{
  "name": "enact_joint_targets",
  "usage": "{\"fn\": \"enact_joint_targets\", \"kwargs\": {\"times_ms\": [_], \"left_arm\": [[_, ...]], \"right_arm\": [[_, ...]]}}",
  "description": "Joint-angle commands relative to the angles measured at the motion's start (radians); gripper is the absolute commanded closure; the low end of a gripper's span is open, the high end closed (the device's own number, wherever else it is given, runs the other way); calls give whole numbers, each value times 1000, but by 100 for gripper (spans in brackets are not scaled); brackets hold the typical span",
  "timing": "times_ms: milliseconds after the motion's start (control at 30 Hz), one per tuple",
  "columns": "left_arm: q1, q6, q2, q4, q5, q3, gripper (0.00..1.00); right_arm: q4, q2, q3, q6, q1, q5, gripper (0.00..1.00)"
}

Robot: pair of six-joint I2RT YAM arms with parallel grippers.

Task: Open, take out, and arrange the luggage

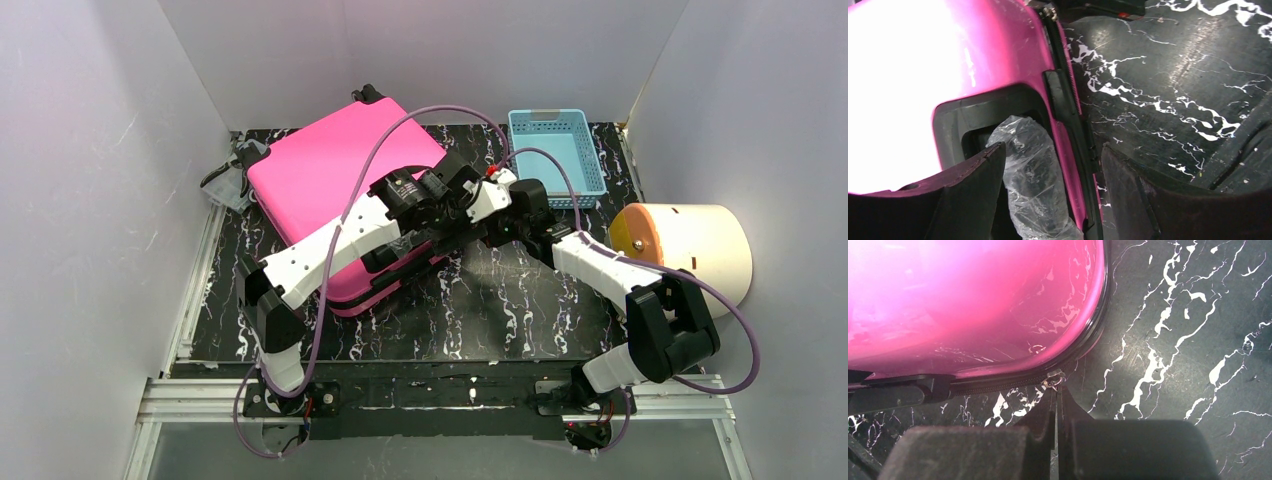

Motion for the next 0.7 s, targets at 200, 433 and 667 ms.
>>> {"fn": "enact_joint_targets", "kwargs": {"times_ms": [200,433,667], "left_arm": [[2,-7,-33,15,-159,-26,34],[9,-35,-21,-12,-162,-102,42],[16,-44,-1,-42,-134,-173,46]], "right_arm": [[85,-19,21,17,-10,-29,99],[88,-17,17,15,-10,-23,99],[88,-6,27,17,-10,-27,99]]}}
